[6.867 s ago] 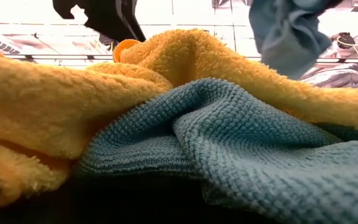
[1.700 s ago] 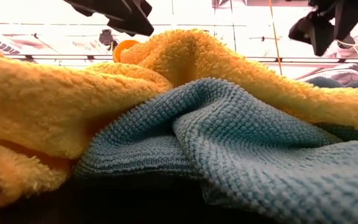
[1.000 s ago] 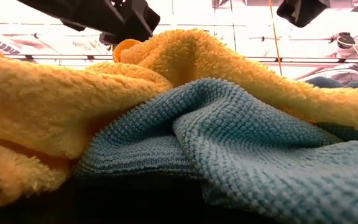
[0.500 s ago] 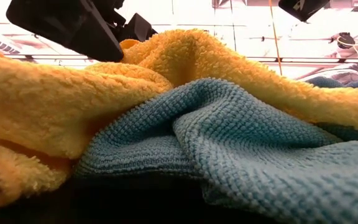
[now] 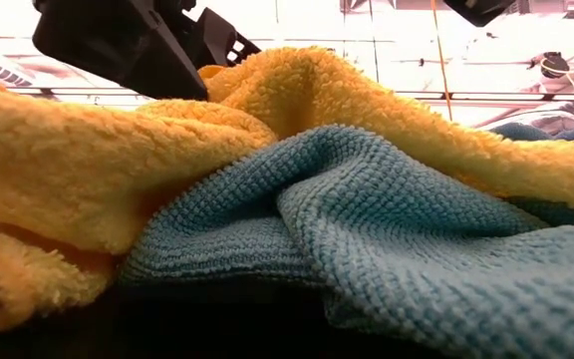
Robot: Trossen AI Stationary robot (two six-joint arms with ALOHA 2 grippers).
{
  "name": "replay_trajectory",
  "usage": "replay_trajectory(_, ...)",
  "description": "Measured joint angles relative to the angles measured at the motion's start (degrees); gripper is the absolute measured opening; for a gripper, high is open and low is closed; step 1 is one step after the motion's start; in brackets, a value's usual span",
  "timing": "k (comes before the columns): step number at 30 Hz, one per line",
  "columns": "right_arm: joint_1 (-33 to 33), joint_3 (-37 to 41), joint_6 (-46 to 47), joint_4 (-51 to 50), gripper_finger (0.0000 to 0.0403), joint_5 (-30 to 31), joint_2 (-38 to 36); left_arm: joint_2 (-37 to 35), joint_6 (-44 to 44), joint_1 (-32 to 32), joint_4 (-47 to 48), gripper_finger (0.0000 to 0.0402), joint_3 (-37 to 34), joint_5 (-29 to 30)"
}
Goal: Sort microfiber towel by color & place in baskets
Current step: Put the yellow microfiber towel into the left transparent bin
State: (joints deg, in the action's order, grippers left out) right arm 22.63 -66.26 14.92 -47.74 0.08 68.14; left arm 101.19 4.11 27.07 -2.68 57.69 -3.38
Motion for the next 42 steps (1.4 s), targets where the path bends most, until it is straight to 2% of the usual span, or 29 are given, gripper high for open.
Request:
replay_trajectory(5,0.0,0.0,-0.2,0.5,0.0224,0.0,0.0,0.0,2.4,-0.1,0.0,0.003,0.0,0.0)
replay_trajectory(7,0.0,0.0,-0.2,1.0,0.0224,0.0,0.0,0.0,3.8,-0.1,0.0,0.001,0.0,0.1)
replay_trajectory(12,0.0,0.0,-0.2,1.2,0.0224,0.0,0.0,-0.1,7.4,-0.1,-1.1,0.0006,0.0,3.8)
replay_trajectory(16,0.0,0.0,-0.2,1.3,0.0224,0.1,0.0,-1.7,10.6,-0.1,2.2,0.0005,2.0,7.3)
replay_trajectory(29,0.0,0.0,-1.8,1.3,0.0224,2.3,0.0,-14.9,15.1,1.1,27.1,0.0002,12.0,23.6)
replay_trajectory(42,0.0,0.0,-2.4,1.2,0.0224,2.9,0.0,-23.3,15.5,5.1,51.1,0.0001,25.1,47.2)
